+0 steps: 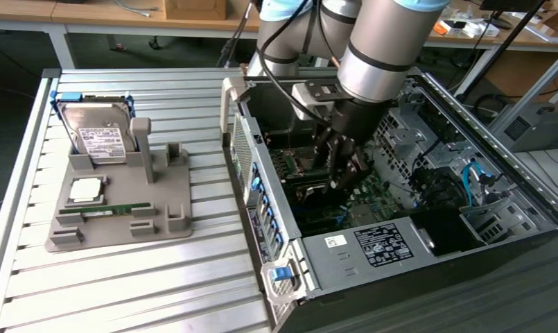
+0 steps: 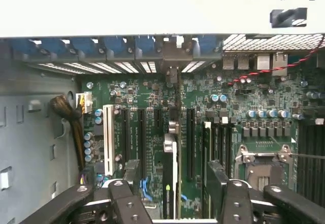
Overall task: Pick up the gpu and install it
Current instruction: 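Insert the gpu into the slot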
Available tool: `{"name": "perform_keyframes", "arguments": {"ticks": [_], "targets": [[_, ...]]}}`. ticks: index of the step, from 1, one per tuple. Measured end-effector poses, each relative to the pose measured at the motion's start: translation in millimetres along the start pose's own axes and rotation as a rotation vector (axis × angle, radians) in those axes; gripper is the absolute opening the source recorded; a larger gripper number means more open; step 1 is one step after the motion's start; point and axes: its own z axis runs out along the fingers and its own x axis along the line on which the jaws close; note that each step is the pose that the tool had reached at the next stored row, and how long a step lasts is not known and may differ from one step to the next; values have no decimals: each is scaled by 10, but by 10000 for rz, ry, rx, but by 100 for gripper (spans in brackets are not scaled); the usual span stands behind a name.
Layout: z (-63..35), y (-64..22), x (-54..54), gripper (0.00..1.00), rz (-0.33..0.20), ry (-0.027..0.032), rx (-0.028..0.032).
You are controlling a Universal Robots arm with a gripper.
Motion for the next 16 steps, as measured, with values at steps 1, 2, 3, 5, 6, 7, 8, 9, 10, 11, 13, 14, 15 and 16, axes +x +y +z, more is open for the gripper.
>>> {"name": "perform_keyframes", "arguments": {"ticks": [1, 2, 3, 5, 6, 7, 8, 9, 10, 11, 13, 14, 15, 16], "targets": [[-6, 0, -2, 56, 1, 48, 0], [-7, 0, -2, 56, 0, 77, 0], [-6, 0, -2, 56, -1, 98, 2], [-7, 0, -3, 38, -1, 139, 1], [-7, 0, -2, 38, -2, 151, -1], [-7, 0, -2, 32, -5, 162, -3], [-7, 0, -3, 32, -6, 173, -10], [-6, -2, -3, 26, -11, 183, -20], [-6, -7, -3, 20, -18, 194, -39], [-6, -12, -3, 14, -23, 204, -59], [-5, -26, -3, 11, -31, 219, -106], [-4, -36, -3, 11, -35, 224, -131], [-3, -58, -4, 11, -41, 227, -178], [-1, -131, -4, 11, -55, 231, -303]]}}
